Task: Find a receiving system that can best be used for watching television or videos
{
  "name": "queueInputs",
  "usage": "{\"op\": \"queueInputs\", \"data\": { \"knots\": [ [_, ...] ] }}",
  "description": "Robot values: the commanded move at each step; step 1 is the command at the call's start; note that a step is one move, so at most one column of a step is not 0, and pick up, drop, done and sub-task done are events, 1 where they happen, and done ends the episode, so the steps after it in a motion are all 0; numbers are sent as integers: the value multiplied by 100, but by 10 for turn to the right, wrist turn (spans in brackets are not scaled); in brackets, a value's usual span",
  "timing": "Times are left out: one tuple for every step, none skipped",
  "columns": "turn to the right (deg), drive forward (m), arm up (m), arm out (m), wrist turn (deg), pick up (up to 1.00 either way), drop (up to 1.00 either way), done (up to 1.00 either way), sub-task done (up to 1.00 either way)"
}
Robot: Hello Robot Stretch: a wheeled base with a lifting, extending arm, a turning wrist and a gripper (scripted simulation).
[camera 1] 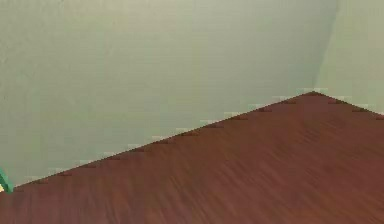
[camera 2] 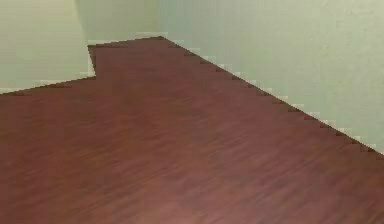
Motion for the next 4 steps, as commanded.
{"op": "queueInputs", "data": {
  "knots": [
    [-450, 0, 0, 0, 0, 0, 0, 0, 0],
    [-90, 0, 0, 0, 0, 0, 0, 0, 0],
    [0, 90, 0, 0, 0, 0, 0, 0, 0],
    [-420, 0, 0, 0, 0, 0, 0, 0, 0]
  ]
}}
